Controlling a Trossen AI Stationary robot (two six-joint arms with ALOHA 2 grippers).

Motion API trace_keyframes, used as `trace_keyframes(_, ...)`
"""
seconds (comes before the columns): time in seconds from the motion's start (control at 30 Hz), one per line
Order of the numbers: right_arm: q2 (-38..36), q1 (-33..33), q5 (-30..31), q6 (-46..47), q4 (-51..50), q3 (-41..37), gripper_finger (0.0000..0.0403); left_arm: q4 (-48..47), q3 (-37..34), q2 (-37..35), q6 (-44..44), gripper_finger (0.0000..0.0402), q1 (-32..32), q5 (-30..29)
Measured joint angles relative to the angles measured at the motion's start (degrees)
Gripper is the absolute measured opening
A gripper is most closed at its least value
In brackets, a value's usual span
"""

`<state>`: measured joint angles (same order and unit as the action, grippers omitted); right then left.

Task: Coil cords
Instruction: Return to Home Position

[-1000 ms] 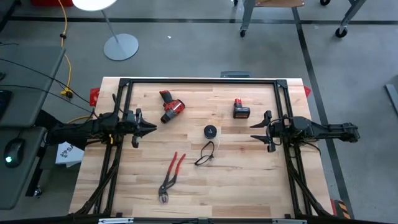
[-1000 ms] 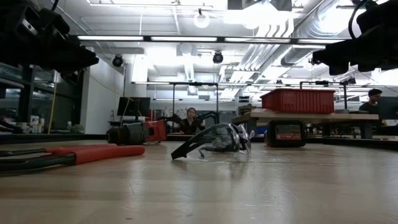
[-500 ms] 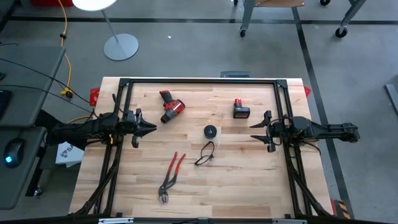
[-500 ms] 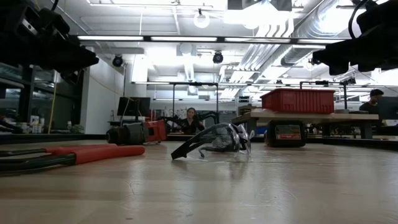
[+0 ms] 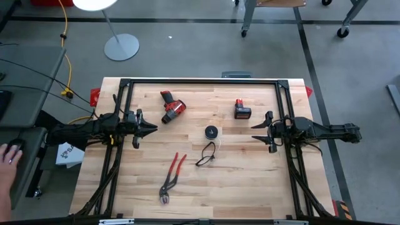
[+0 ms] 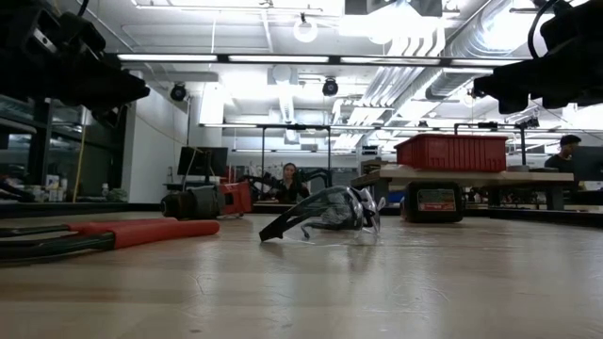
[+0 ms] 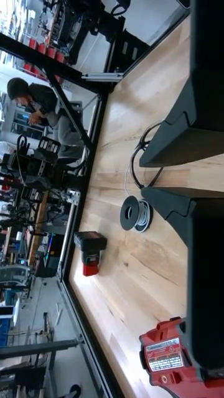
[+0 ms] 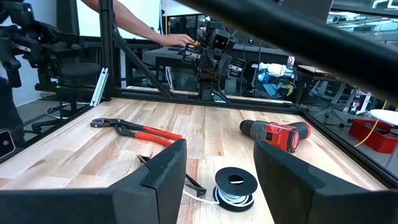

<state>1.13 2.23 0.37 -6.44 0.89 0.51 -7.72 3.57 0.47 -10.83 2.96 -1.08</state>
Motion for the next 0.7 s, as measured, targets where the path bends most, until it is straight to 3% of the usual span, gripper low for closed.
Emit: trace_keyframes(0.7, 0.00, 0.01, 0.01, 0.00, 0.00, 0.00, 0.0181, 0.03, 0.00, 0.00, 0.00, 0.0056, -0.02, 0.00)
